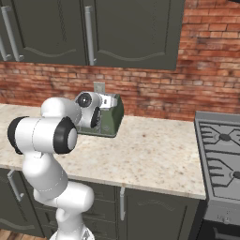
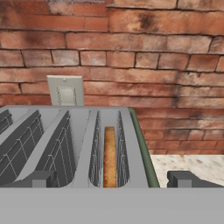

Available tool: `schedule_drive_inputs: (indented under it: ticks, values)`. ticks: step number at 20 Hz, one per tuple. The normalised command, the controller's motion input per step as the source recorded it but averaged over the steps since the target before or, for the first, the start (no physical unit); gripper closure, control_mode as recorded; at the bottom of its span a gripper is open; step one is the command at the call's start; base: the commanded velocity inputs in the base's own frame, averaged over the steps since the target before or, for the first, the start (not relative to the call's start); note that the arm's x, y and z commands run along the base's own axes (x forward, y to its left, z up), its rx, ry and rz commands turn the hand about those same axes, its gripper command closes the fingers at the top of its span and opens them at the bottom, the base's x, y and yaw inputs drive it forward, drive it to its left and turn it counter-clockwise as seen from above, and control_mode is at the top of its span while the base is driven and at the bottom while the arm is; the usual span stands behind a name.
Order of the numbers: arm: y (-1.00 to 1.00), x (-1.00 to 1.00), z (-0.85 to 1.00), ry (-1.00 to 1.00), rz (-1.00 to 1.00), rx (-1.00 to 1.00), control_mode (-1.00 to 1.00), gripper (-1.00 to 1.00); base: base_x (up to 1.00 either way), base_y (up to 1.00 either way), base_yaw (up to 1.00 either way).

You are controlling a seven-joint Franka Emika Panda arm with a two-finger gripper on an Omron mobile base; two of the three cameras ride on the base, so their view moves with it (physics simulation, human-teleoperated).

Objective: Start the toaster. Once the lever pops up, take the bread to the plate on the dining counter.

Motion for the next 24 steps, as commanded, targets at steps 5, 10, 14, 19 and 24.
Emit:
schedule_drive_inputs:
  ticks: [5, 10, 14, 19, 24]
  values:
    - [0.00, 0.00, 0.00, 0.00, 0.00, 0.00, -1.00, -1.00, 0.00, 0.00, 0.00]
    - [0.00, 0.00, 0.00, 0.00, 0.00, 0.00, -1.00, -1.00, 0.00, 0.00, 0.00]
    - [0.00, 0.00, 0.00, 0.00, 0.00, 0.00, -1.00, -1.00, 0.00, 0.00, 0.00]
    - [0.00, 0.00, 0.00, 0.00, 0.00, 0.00, -1.00, -1.00, 0.00, 0.00, 0.00]
    - [0.00, 0.00, 0.00, 0.00, 0.00, 0.00, -1.00, -1.00, 0.00, 0.00, 0.00]
